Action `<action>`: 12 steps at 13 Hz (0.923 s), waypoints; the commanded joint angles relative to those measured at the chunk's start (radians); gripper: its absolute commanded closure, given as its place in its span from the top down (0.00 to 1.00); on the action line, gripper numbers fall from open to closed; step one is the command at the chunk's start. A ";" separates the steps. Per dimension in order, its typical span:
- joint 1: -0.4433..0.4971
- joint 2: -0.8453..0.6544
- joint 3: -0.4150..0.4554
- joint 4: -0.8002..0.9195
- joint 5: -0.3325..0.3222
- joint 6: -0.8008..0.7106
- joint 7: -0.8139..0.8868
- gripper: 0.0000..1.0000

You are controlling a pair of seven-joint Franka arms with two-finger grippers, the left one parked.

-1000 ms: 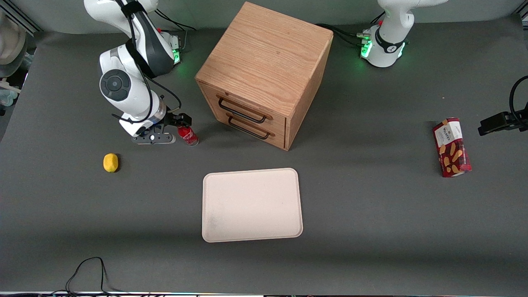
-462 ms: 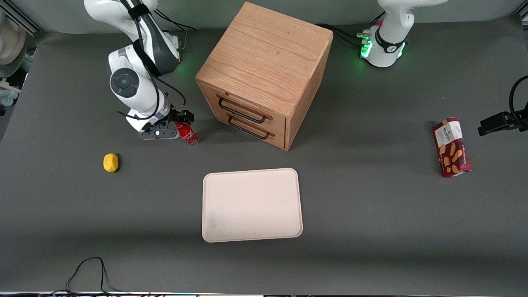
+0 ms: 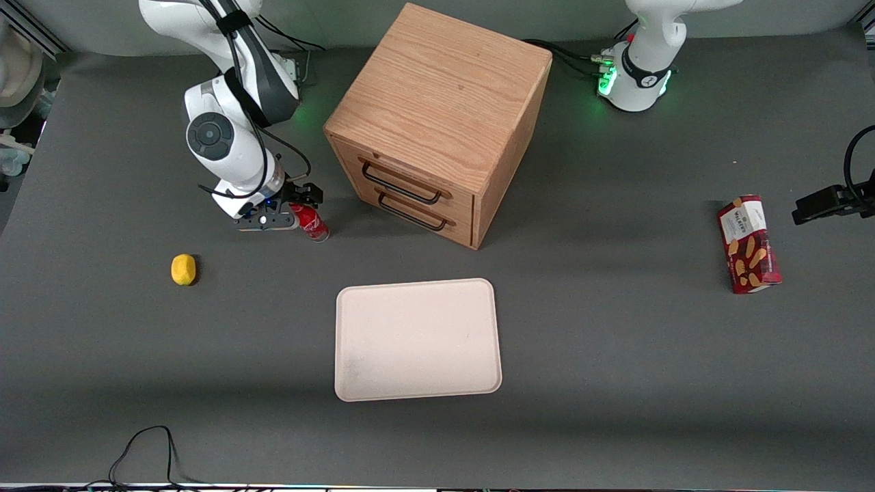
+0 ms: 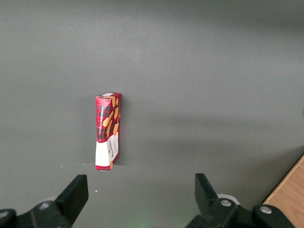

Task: Place coke bottle on tray
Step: 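Lower the right gripper around the bottle and close on it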

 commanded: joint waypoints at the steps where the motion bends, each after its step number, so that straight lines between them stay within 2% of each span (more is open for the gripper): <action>1: 0.008 -0.009 -0.003 -0.021 0.004 0.035 0.008 0.95; 2: 0.008 -0.008 -0.003 -0.021 0.004 0.035 0.008 0.94; 5: 0.008 -0.008 -0.003 -0.023 0.004 0.035 0.006 0.74; 10: 0.008 -0.004 -0.005 -0.021 0.004 0.035 0.004 0.29; 12: 0.007 -0.004 -0.005 -0.018 0.004 0.035 0.003 0.23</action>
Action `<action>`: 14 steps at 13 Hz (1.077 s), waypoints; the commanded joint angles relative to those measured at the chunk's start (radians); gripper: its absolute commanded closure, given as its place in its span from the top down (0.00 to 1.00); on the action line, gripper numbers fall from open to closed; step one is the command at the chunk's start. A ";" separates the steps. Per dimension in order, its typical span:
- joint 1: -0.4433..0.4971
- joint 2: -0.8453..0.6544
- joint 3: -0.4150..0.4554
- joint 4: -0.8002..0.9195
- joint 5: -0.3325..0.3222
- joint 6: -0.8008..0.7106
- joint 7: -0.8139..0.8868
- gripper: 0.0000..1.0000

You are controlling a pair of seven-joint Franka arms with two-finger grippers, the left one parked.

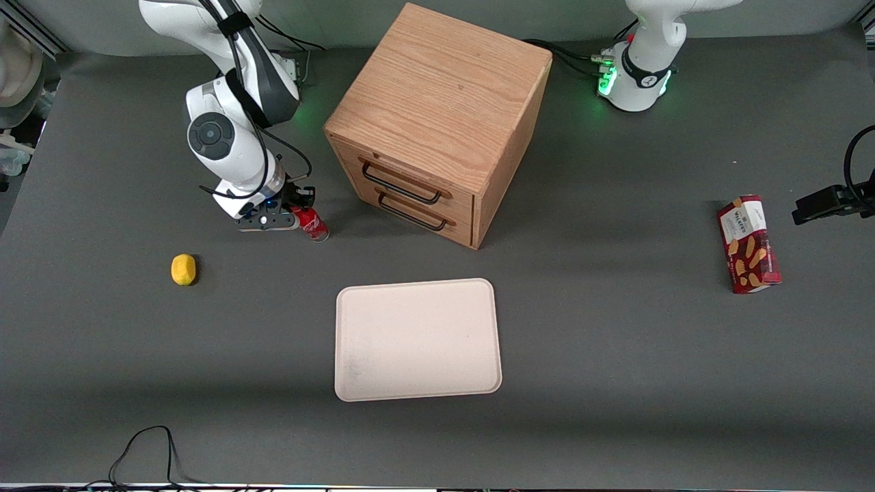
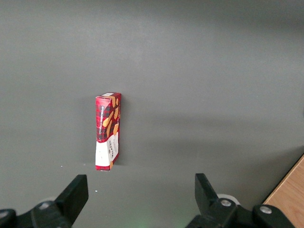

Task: Place coke bottle on tray
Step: 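Lower the right gripper around the bottle and close on it, then lift the bottle and carry it with the right gripper to the tray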

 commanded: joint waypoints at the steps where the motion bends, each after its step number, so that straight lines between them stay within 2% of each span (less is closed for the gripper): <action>1: 0.007 -0.007 -0.005 -0.006 0.004 0.019 0.001 0.21; 4: 0.005 -0.012 -0.008 0.002 0.003 0.016 -0.005 0.15; 6: 0.005 -0.016 -0.008 0.063 0.003 -0.039 -0.005 0.14; 10: -0.001 0.025 -0.013 0.369 0.001 -0.333 -0.006 0.14; 14: -0.015 0.192 -0.019 0.821 0.000 -0.632 -0.025 0.14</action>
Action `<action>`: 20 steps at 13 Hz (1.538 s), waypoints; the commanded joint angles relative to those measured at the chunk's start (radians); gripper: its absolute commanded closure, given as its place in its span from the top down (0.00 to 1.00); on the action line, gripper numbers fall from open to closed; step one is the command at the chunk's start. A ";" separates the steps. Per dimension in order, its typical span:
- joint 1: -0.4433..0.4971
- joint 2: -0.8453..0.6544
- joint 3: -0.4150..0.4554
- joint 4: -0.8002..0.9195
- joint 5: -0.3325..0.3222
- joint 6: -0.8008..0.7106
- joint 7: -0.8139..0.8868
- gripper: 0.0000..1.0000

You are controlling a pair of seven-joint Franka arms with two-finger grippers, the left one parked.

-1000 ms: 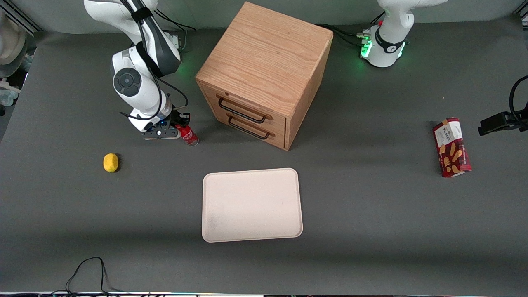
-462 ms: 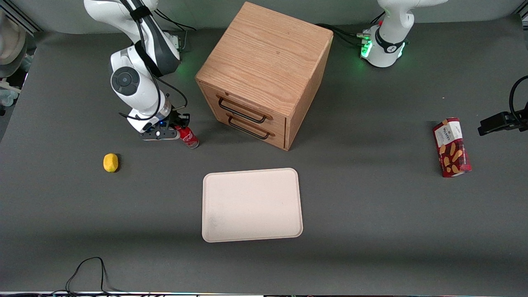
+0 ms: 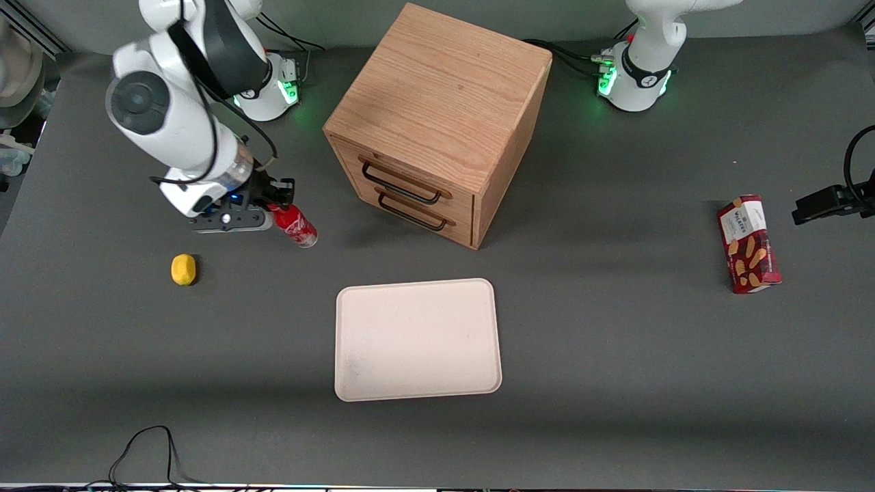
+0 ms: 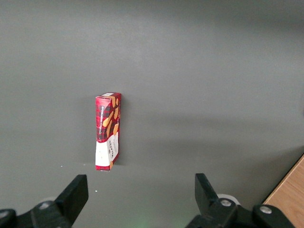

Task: Place coke bottle on tray
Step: 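Lift the bottle and carry it with the right gripper to the tray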

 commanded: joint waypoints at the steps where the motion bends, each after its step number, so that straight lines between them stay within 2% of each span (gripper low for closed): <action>1: -0.010 0.216 -0.003 0.407 0.000 -0.228 -0.018 0.14; 3: -0.019 0.385 0.006 0.700 -0.026 -0.372 -0.018 0.14; 5: -0.014 0.532 0.009 0.908 -0.040 -0.395 -0.026 0.14; 6: -0.014 0.592 0.007 0.942 -0.043 -0.366 -0.070 0.14; 7: -0.013 0.624 0.006 0.945 -0.049 -0.299 -0.101 0.14; 9: -0.005 0.704 0.009 0.945 -0.107 -0.161 -0.106 0.14; 12: -0.004 0.795 0.009 0.945 -0.121 0.005 -0.144 0.14; 16: 0.016 0.875 0.009 0.942 -0.123 0.140 -0.162 0.14; 20: 0.033 0.907 0.010 0.941 -0.123 0.185 -0.162 0.14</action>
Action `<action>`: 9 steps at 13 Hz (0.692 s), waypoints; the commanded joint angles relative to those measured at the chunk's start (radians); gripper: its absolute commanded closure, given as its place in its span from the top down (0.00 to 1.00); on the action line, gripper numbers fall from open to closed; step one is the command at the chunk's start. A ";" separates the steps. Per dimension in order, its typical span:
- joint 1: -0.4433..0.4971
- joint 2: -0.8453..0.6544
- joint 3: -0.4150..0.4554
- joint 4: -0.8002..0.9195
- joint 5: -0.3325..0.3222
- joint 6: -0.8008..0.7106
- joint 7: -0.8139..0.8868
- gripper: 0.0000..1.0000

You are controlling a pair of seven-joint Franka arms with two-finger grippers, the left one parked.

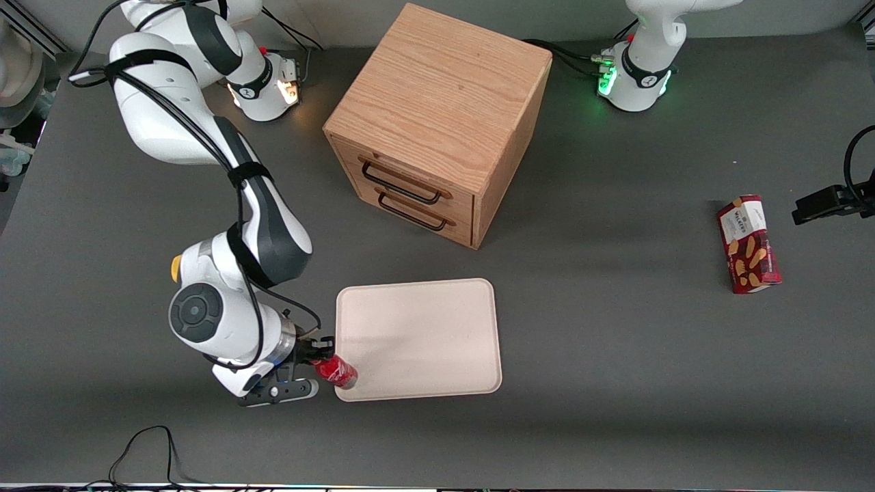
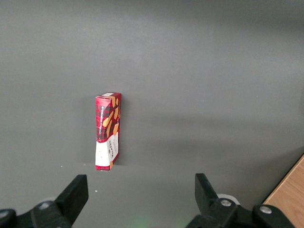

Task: Place coke bottle on tray
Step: 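Lift the bottle and carry it with the right gripper to the tray, then lower the bottle onto the tray edge and open the right gripper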

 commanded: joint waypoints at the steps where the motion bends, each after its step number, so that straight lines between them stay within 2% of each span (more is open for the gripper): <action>1: 0.016 0.025 0.006 0.048 -0.012 -0.002 -0.018 0.17; 3: 0.016 0.025 0.004 0.044 -0.009 -0.002 -0.014 0.28; 5: 0.014 0.025 0.006 0.028 -0.006 -0.001 -0.008 0.48; 6: 0.014 0.025 0.006 0.025 -0.006 0.005 -0.005 0.84; 7: 0.012 0.025 0.006 0.024 -0.003 0.027 -0.005 0.98; 9: 0.005 0.022 0.004 0.024 -0.003 0.038 -0.011 1.00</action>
